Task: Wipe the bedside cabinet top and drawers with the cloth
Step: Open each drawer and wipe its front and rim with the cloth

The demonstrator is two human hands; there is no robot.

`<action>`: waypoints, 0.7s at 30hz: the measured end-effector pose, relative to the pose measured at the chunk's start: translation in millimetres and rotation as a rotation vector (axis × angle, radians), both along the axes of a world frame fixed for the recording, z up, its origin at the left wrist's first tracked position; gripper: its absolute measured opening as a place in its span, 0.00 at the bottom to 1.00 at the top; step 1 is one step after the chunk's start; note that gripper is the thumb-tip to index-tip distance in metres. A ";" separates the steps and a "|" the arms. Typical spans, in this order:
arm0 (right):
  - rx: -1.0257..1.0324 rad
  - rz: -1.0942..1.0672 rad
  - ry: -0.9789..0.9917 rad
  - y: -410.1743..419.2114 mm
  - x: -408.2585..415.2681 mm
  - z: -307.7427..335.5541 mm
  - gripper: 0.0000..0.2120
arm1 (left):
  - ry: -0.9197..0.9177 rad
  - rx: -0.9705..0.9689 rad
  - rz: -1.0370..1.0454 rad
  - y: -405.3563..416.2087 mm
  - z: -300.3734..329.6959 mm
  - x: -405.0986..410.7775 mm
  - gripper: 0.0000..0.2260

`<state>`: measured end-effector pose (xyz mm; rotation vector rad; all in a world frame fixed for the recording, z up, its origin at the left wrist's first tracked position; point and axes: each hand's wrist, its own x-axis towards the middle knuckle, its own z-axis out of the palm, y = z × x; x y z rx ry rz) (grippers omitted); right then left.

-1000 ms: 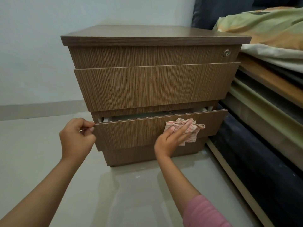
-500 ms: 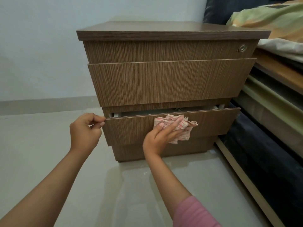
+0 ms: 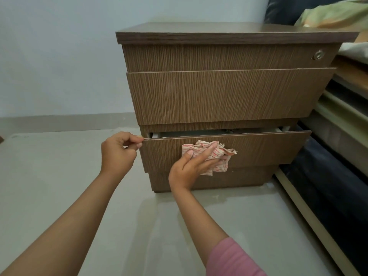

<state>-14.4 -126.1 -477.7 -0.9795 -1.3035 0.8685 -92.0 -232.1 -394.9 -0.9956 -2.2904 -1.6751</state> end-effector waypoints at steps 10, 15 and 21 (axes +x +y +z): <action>0.025 0.110 -0.087 -55.3 -49.0 -16.8 0.32 | 0.024 -0.002 -0.016 0.6 -0.6 -3.6 0.09; 0.033 0.146 -0.131 -67.6 -59.7 -31.8 0.33 | 0.034 -0.005 -0.032 0.0 -0.7 -6.6 0.09; 0.017 0.157 -0.208 -48.7 -40.7 -49.6 0.33 | 0.035 0.016 -0.025 2.0 -3.3 -7.7 0.08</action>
